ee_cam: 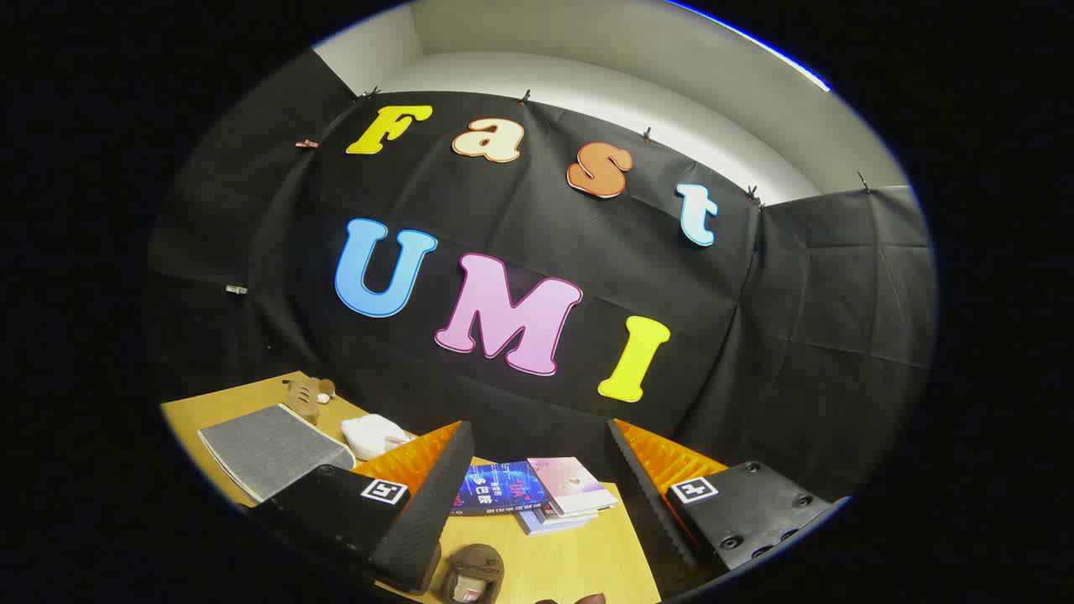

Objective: Open the storage box then place both shoes into the box .Put the left shoe in first, then the right shoe, with the right side of both shoes facing outward in a uniform manner.

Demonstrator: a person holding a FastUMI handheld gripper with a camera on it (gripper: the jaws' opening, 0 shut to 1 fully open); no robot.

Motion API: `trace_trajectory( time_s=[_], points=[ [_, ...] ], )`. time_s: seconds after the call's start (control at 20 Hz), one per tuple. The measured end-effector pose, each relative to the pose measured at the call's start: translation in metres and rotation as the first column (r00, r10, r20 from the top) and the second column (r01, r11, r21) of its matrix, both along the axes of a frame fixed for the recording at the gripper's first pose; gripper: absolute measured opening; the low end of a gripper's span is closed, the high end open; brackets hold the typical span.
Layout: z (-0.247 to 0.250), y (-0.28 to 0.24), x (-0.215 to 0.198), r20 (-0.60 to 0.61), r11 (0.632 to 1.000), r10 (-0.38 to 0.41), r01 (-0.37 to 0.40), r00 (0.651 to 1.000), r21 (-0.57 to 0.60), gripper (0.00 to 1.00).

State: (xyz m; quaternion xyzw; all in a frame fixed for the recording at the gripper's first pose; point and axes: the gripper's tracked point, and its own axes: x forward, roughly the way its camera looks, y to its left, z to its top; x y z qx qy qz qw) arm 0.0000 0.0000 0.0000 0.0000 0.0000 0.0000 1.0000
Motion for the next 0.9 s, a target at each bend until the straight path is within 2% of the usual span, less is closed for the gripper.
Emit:
trace_trajectory(
  time_s=[0.9],
  points=[
    [-0.0003,-0.0097,0.0033,0.006,1.0,-0.002,0.002,1.0,0.008,0.97]
  ],
)
